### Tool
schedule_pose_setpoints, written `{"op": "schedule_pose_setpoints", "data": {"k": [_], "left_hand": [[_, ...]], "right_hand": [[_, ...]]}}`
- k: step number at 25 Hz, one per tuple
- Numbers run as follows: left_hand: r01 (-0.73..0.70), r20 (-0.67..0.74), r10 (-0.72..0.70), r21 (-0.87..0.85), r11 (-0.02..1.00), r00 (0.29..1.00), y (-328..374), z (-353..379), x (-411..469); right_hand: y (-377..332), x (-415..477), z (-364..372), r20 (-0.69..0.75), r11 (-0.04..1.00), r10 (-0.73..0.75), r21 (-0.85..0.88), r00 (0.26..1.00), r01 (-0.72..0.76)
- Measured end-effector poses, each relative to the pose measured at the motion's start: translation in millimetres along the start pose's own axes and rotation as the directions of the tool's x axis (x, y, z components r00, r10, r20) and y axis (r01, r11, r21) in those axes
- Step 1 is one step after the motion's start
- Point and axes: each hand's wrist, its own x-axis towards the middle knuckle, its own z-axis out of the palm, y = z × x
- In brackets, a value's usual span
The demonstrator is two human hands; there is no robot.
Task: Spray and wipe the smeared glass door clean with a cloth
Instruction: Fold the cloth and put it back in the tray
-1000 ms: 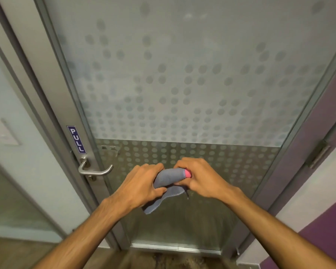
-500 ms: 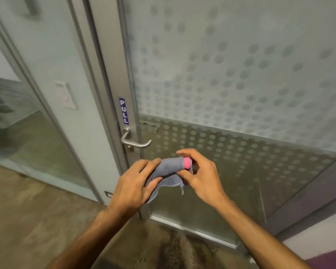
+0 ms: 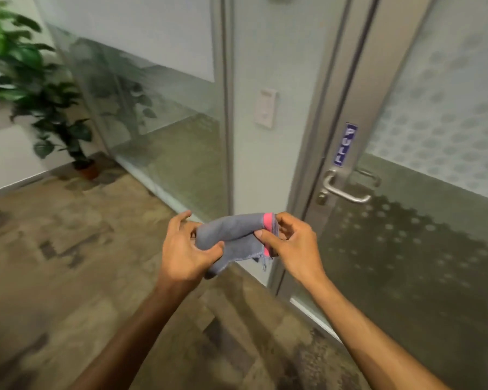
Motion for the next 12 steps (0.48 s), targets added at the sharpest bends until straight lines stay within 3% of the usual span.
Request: {"op": "schedule_pose_setpoints", "data": {"k": [3,7,10,12], "left_hand": [[0.156,-0.006,-0.159,-0.148,0.977,0.987,-47.6,-61.9,-2.7],[0.19,-0.116,-0.213,-0.184,0.964,0.97,-102.6,-127.7,-26.8],[0.229,-0.285,-0.269,-0.166,0.959,0.92,-135.7,-158.8,-43.6],[0.265,-0.389,-0.32,-0.189,0.945,0.864,-159.1,-176.7,-50.8]], "right_hand": [[-17.8,3.3,75.0,0.09,0.998,0.021,0.057,0.996,-0.026],[-46.6,0.6,166.2,0.23,0.995,0.008,0.096,0.973,-0.031],[-65.0,-6.9,227.6,0.318,0.995,-0.091,-0.007,0.944,0.099],[-73.0,-12.9,266.7,0.432,0.968,-0.225,-0.004,0.873,0.252]]}}
